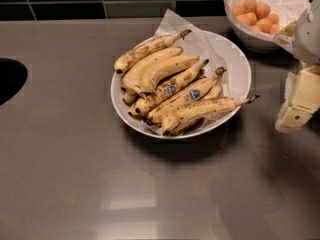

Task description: Pick banana from white bowl

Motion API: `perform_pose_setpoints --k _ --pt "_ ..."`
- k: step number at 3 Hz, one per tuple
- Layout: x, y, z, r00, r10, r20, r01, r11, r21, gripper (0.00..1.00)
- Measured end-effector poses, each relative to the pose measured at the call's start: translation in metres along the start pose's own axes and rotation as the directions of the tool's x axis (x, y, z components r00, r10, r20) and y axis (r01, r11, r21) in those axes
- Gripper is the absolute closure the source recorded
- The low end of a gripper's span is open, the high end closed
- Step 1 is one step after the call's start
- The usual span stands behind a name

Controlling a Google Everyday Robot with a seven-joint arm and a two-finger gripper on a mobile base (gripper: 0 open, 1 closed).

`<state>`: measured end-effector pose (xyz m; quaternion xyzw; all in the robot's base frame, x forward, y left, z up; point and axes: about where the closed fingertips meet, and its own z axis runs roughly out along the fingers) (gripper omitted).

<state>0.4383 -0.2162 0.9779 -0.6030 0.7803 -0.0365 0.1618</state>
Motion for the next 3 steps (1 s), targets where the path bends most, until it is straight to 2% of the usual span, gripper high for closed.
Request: perform_pose_setpoints --k 1,2,3 --pt "0.0 0.0 0.0 1.0 0.0 0.0 0.0 1.0 0.0 0.0" --pt "-0.022 0.007 0.006 0.999 -0.042 0.01 0.043 0.9989 -0.02 0.0" --pt "-0.054 0.02 0.011 0.994 -0.109 0.018 0.11 0.9921 -0.06 0.09"
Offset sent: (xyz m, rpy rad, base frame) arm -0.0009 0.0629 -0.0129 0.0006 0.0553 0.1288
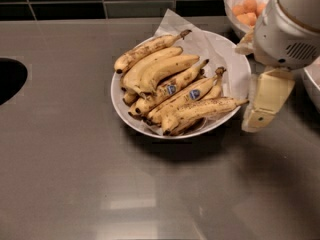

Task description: Pick banana from white bowl

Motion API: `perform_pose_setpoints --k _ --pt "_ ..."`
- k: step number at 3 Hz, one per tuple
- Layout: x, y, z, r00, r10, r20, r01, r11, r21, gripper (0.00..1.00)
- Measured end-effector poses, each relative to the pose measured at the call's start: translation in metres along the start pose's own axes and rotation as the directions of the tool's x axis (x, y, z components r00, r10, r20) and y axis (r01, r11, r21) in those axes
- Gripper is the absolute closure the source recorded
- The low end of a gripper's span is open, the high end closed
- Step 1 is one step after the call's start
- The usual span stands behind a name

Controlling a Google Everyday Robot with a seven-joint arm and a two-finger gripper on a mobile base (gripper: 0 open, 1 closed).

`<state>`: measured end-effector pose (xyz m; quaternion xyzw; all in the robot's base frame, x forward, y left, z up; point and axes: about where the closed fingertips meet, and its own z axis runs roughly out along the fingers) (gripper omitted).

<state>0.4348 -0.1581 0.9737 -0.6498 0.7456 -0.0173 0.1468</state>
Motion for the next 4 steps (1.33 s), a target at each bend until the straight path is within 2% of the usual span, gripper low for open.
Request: perform_pose_setpoints --k 1,2,3,4 --pt "-0.026 0.007 0.006 0.998 -0.057 0.014 0.057 0.998 -0.027 0.11" --pt "-0.039 0.007 0.015 0.996 -0.086 0.015 0.087 0.9956 -0.035 0.13" --pt "-0.041 0.005 0.023 0.996 -0.088 -0.002 0.088 0.9958 -0.023 0.3" --pt "-0.039 0.006 0.03 0.997 -0.077 -0.014 0.077 0.997 -0.002 0.38"
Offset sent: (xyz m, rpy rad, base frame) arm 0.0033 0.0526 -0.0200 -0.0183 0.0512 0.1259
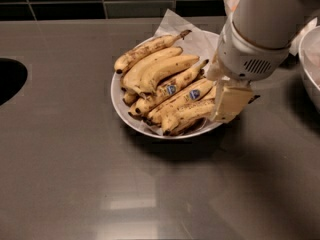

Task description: Pick banana from white bowl

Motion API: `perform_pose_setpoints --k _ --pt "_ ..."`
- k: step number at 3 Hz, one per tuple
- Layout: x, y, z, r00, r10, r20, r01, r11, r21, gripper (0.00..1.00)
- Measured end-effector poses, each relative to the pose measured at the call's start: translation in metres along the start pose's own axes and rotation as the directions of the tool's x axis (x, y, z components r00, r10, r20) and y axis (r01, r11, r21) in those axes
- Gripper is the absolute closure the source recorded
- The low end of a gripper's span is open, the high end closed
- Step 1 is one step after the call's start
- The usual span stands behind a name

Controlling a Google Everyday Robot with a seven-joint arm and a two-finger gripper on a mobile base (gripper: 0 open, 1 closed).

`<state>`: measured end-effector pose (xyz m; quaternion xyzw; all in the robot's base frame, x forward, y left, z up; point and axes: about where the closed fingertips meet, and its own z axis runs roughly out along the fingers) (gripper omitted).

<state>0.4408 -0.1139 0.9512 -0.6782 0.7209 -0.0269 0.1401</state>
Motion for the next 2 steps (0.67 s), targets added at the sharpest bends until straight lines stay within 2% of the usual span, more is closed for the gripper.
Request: perform_pose_setpoints --k 1,2 --pt "-0.0031 0.0026 0.0036 1.0 -0.004 -0.009 0.004 0.9998 0.017 0.42" --pt "-0.0084 0.0053 0.0104 1.0 -0.014 -0.015 0.014 0.9998 0.014 0.43"
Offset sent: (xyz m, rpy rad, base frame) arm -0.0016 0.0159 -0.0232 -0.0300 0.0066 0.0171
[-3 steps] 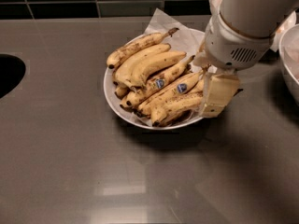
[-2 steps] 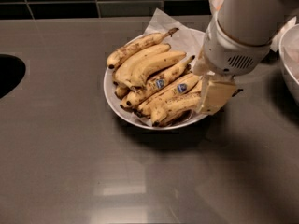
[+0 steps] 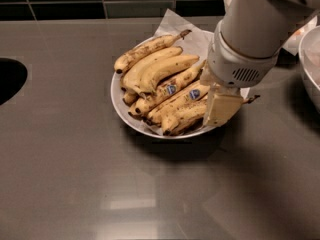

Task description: Pick banana from white bowl

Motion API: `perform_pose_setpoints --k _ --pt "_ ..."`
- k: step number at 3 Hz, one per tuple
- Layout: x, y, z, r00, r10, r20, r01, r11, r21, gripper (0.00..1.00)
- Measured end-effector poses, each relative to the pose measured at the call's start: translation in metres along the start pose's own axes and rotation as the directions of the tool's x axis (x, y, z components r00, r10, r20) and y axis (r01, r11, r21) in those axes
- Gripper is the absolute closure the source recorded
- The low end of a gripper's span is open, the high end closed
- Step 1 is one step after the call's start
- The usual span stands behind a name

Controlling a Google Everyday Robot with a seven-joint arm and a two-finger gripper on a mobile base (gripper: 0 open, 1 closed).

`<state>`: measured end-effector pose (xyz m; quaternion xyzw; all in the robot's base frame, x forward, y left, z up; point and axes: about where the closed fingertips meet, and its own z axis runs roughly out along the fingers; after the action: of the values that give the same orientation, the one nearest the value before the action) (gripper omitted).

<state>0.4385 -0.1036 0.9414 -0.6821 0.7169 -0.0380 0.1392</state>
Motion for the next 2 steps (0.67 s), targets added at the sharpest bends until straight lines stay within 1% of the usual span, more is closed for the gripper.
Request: perform_pose_setpoints --k 1,2 --pt "-0.0059 0.0021 0.0059 1.0 -0.016 -0.006 0.015 0.9999 -0.006 0.44" --pt "-0.0069 0.0028 0.0083 1.0 -0.018 -0.006 0.018 0.9998 -0.012 0.48"
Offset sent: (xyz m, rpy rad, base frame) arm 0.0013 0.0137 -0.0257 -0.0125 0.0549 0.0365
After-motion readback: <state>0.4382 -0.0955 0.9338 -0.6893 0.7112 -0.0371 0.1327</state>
